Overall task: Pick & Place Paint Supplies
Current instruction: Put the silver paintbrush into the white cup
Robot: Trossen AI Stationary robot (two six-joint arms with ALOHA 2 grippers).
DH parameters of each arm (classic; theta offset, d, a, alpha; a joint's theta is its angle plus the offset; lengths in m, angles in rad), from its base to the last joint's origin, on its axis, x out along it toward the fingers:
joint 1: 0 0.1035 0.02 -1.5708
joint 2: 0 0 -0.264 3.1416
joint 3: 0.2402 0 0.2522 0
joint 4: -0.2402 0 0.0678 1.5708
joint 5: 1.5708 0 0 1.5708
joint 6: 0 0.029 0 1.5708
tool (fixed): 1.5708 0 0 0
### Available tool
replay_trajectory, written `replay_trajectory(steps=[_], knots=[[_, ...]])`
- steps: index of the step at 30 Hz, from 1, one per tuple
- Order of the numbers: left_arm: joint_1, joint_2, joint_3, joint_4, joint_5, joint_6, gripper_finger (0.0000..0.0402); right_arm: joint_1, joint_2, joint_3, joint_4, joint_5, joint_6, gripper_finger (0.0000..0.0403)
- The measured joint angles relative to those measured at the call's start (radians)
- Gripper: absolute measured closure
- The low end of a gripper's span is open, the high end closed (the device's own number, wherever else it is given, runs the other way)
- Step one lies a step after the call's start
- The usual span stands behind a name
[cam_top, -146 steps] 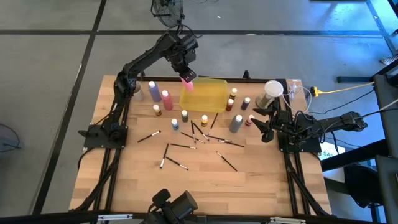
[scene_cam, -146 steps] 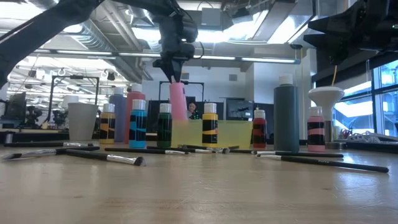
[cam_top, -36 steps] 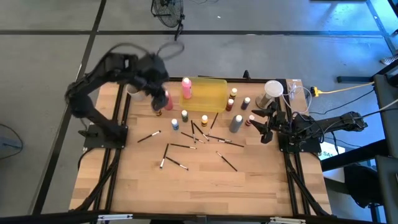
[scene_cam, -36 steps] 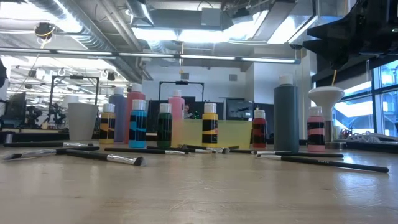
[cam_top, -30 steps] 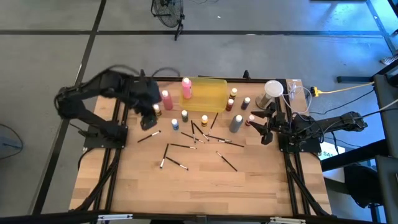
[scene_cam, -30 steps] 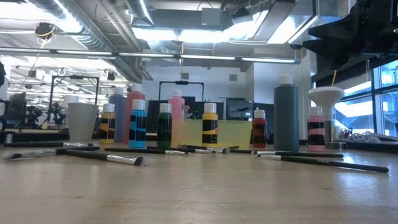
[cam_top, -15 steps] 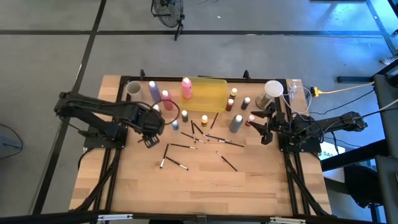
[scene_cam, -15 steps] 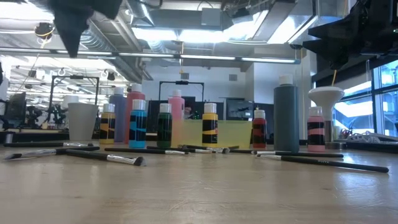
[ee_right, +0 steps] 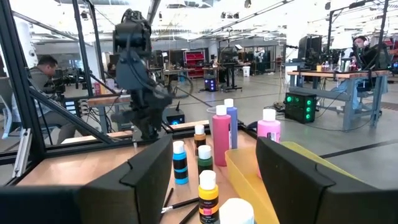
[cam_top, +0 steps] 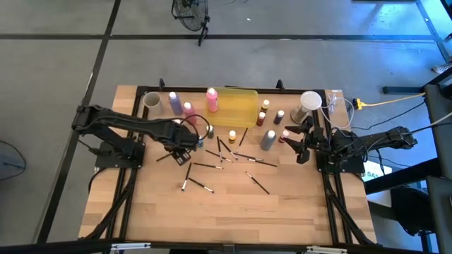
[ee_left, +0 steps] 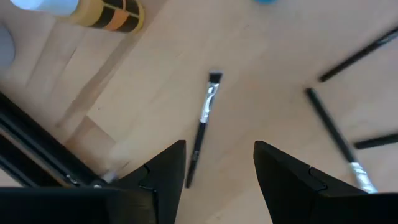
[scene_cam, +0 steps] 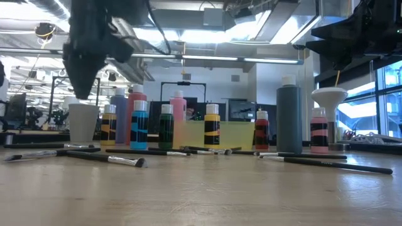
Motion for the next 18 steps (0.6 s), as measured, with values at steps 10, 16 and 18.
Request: replay_trajectory(steps=[10, 16, 18], knots=[[0.073, 0.039, -0.115, 0.221, 0.071, 0.137, 0.0217, 0.000, 0.000, 0.000, -0.008, -0.001, 0.001, 0.0170], [0.100, 0.038, -0.168, 0.276, 0.081, 0.139, 0.0217, 0.000, 0.000, 0.000, -0.011, -0.004, 0.003, 0.0170], [0.107, 0.038, -0.182, 0.287, 0.081, 0.139, 0.0217, 0.000, 0.000, 0.000, -0.012, -0.003, 0.003, 0.0170]])
